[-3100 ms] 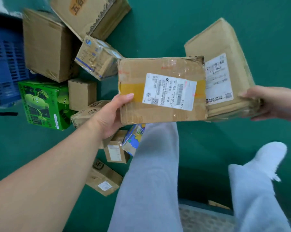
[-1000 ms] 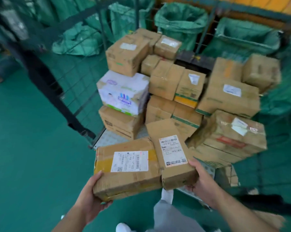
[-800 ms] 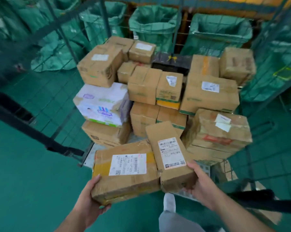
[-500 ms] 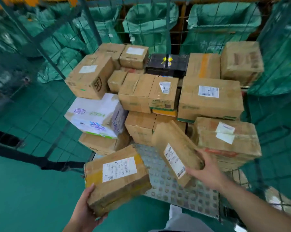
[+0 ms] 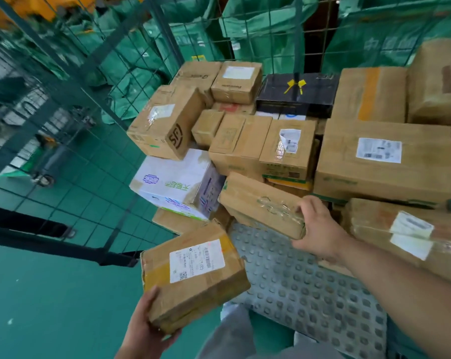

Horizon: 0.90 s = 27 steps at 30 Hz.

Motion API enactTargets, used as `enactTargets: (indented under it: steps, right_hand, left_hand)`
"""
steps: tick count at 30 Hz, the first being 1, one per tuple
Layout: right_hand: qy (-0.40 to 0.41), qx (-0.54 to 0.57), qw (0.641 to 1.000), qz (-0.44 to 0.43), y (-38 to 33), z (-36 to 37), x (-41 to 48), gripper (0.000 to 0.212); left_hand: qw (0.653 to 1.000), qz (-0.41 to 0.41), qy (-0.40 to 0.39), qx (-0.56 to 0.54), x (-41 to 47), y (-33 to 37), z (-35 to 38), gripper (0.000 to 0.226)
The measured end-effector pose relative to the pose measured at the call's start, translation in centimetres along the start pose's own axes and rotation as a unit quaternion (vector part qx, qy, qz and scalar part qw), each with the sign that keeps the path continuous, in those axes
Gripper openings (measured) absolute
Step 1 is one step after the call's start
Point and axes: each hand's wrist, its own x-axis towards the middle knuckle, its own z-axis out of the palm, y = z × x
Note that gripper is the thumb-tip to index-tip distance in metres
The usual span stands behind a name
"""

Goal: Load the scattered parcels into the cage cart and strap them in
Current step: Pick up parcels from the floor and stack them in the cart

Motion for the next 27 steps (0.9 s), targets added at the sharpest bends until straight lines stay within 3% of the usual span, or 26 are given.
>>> enactTargets:
  steps: [5,12,15,19,21,24,27]
  right_hand:
    - [0.004,-0.033,0.999,-0.001,-1.9,0.8,4.8,0.072]
    - [0.007,-0.094,0.995,0.010,-4.1,3.2,12.1,0.074]
    - [0.004,-0.112,0.993,0.046,-4.0,5.6,15.2,0.075]
    - [0.052,-0.113,0.984,0.130,-3.7,8.7,17.6,0.055]
    - [0.066,-0.088,0.979,0.170,-3.9,9.4,17.6,0.051]
    - [0.073,-0.097,0.972,0.204,-4.4,9.5,17.0,0.051]
    - [0.091,-0.065,0.963,0.245,-6.0,9.5,16.0,0.056]
  left_hand:
    - [0.999,0.043,-0.013,0.027,2.3,3.7,1.7,0.041]
    - [0.987,0.096,-0.081,0.103,6.9,13.5,3.4,0.047]
    - [0.973,0.125,-0.129,0.147,8.2,17.6,4.2,0.018]
    - [0.951,0.130,-0.164,0.228,10.5,22.2,5.6,0.023]
    - [0.940,0.141,-0.176,0.258,11.7,23.6,6.0,0.018]
    - [0.923,0.146,-0.206,0.290,12.0,25.2,7.6,0.028]
    - [0.936,0.105,-0.227,0.248,12.6,26.6,9.4,0.009]
